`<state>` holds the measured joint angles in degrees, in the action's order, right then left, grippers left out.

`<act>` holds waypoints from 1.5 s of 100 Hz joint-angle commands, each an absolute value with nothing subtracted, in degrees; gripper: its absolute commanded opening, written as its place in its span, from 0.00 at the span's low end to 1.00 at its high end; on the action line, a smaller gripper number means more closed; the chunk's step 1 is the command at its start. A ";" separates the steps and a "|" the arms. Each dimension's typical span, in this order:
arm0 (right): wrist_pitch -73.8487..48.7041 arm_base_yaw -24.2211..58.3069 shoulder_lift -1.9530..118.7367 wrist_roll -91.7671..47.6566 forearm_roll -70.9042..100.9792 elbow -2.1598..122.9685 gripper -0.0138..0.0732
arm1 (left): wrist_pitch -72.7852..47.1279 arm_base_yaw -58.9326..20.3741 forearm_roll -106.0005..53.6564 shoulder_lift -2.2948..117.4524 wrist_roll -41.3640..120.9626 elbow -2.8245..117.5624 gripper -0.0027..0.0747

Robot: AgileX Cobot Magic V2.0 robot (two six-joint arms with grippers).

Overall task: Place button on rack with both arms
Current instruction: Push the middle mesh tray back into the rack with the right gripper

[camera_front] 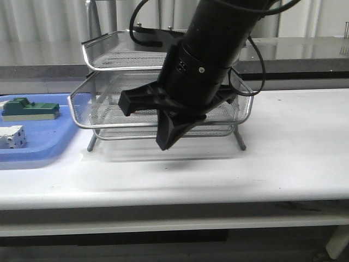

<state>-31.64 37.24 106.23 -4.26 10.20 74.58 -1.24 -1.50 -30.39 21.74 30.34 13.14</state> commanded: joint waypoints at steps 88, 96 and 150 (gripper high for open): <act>-38.80 32.09 102.38 -3.37 3.54 87.07 0.09 | 2.73 -1.34 -30.82 22.02 30.39 14.81 0.01; -41.04 31.57 99.75 -1.68 0.57 87.01 0.09 | 2.73 -1.34 -30.82 22.02 30.39 14.81 0.01; -39.22 22.50 71.42 16.48 -20.94 68.67 0.09 | 2.73 -1.34 -30.82 22.02 30.39 14.81 0.01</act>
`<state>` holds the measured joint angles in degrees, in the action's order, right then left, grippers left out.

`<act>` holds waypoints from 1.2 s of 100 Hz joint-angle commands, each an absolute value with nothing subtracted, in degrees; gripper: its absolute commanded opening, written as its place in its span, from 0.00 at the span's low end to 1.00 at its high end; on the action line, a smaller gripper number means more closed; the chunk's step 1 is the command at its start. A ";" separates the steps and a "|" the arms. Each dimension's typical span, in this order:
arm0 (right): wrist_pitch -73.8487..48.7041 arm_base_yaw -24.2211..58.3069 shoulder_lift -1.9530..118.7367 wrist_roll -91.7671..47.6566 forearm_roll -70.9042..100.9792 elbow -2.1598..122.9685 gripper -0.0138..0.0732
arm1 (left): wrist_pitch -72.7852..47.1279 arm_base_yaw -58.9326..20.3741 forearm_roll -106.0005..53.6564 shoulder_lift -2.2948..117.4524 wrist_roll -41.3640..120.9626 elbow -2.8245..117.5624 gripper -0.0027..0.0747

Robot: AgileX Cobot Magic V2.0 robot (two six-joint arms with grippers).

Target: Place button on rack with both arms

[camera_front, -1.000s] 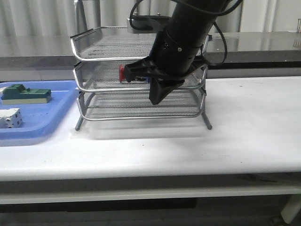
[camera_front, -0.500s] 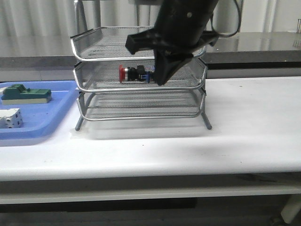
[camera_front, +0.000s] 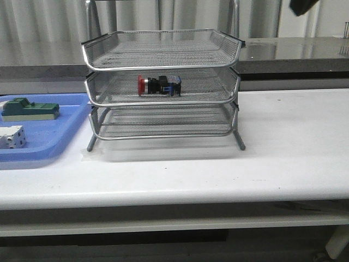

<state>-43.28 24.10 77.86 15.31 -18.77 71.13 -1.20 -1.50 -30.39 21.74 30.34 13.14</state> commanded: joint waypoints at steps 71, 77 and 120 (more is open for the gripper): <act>-29.87 21.25 32.76 30.51 -32.06 32.99 0.09 | 2.73 -1.34 -30.82 22.02 30.39 14.81 0.01; -30.57 21.25 31.01 30.51 -32.06 32.87 0.08 | 2.73 -1.34 -30.82 22.02 30.39 14.81 0.01; -30.57 21.25 29.14 30.51 -32.06 32.87 0.08 | 2.73 -1.34 -30.82 22.02 30.39 14.81 0.01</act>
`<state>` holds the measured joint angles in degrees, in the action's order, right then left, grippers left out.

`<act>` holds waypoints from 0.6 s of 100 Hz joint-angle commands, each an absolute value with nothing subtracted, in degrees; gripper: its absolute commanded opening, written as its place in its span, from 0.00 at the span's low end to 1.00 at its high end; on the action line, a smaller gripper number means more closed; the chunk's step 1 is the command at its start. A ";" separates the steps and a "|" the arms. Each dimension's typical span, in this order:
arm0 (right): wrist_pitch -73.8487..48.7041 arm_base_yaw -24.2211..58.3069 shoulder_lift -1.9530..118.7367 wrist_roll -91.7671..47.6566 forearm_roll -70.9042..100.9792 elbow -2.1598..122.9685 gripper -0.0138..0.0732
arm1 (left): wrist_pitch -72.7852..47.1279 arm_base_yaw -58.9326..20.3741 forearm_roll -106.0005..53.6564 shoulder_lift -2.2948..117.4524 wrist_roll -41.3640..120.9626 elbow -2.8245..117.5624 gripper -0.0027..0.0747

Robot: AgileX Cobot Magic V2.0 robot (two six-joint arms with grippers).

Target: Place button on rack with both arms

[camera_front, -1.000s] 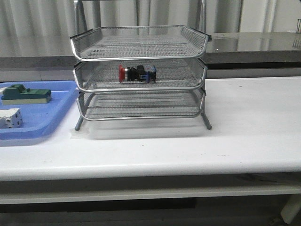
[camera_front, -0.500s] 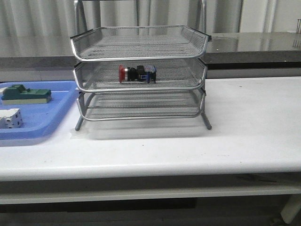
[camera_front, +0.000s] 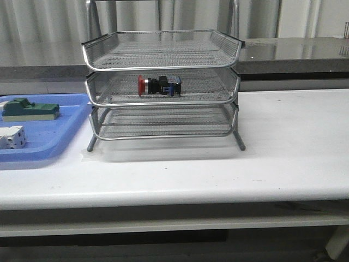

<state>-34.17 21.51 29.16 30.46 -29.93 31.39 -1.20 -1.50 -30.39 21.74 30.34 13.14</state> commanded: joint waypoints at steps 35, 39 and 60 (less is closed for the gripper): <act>-28.39 21.25 29.14 29.97 -31.98 32.87 0.08 | 2.73 -1.34 -30.82 22.02 30.39 14.81 0.01; -27.90 21.25 29.14 28.79 -31.59 32.87 0.08 | 2.73 -1.34 -30.82 22.02 30.39 14.81 0.01; -26.95 21.25 28.24 16.23 -23.42 32.68 0.08 | 2.73 -1.34 -30.82 22.02 30.39 14.81 0.01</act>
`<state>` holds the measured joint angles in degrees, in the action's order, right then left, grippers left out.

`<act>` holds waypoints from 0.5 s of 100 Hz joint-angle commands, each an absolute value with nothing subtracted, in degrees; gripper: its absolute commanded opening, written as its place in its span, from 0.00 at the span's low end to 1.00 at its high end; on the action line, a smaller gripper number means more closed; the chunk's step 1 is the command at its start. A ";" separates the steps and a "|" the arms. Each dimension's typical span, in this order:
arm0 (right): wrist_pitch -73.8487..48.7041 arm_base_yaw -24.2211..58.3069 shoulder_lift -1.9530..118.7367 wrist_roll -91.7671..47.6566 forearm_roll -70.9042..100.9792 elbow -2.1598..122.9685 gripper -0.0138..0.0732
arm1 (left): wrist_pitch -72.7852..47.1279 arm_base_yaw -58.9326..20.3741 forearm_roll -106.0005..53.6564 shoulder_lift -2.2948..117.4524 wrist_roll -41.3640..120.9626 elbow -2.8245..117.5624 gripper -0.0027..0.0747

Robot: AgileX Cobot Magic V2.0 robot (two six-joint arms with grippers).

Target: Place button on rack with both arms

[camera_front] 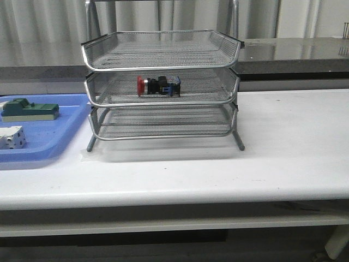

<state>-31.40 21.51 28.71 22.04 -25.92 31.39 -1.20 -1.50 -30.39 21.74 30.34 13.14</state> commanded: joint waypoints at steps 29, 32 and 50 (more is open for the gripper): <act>-13.22 12.15 22.92 5.05 -9.49 23.91 0.08 | 2.73 -1.34 -30.82 22.02 30.39 14.81 0.01; -11.89 11.00 22.05 4.41 -8.36 22.49 0.08 | 2.73 -1.34 -30.82 22.02 30.39 14.81 0.01; -7.03 6.22 16.44 2.66 -4.54 15.98 0.08 | 2.73 -1.34 -30.82 22.02 30.39 14.81 0.01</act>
<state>-13.98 7.90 18.63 4.23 -6.33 16.89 -1.20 -1.50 -30.39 21.74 30.34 13.14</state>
